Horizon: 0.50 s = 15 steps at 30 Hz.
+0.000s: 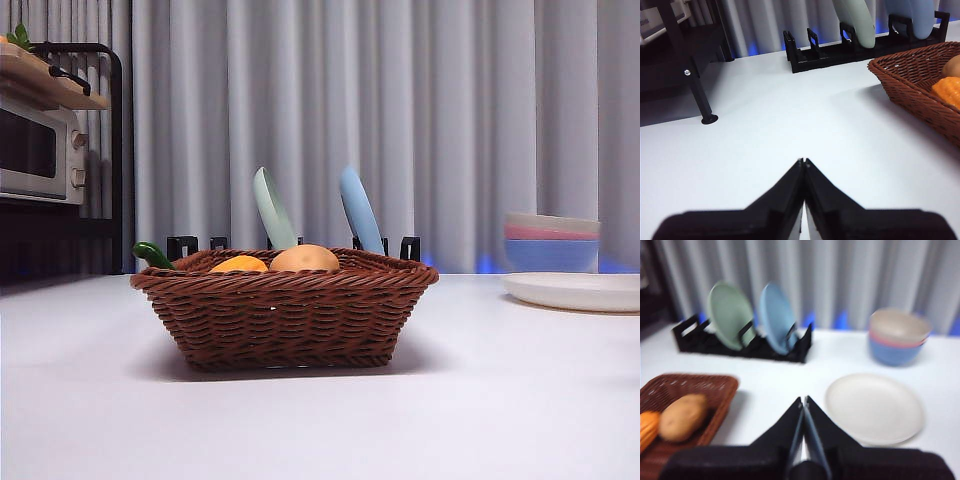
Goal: Pick up the basket,pick up the corn from the table,pick up the potato from the table,pick up the cucumber from the table,put all items into the basket
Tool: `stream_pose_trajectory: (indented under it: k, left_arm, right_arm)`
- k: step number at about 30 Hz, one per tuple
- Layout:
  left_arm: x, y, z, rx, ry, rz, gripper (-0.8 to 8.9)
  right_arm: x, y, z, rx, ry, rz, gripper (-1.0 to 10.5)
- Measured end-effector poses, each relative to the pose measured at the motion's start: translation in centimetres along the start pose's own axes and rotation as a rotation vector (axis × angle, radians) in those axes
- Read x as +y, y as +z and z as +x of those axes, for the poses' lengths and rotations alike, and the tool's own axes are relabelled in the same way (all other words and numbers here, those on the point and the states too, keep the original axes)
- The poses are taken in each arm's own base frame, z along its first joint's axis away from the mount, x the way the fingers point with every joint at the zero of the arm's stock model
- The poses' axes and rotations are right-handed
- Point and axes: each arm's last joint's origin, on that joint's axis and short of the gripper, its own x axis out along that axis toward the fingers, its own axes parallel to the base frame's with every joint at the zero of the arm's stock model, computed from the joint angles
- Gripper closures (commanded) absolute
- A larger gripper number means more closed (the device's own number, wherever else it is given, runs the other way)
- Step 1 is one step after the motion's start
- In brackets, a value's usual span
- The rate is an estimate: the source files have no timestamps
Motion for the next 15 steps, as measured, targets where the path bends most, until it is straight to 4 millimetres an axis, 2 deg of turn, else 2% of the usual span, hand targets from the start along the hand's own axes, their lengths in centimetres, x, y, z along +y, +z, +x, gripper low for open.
stream_pose_trajectory:
  k: [4,10,15]
  left_arm:
    - [0.0,0.0,0.0,0.0,0.0,0.0,8.16]
    - [0.0,0.0,0.0,0.0,0.0,0.0,8.16]
    - [0.0,0.0,0.0,0.0,0.0,0.0,8.16]
  right_arm:
    - [-0.5,-2.6,-0.4,-0.042,0.009,-0.008,9.6]
    - [-0.6,-8.5,0.6,-0.086,0.014,-0.013,9.6]
    - [-0.5,-12.8,1.3,-0.018,0.016,-0.004,9.6]
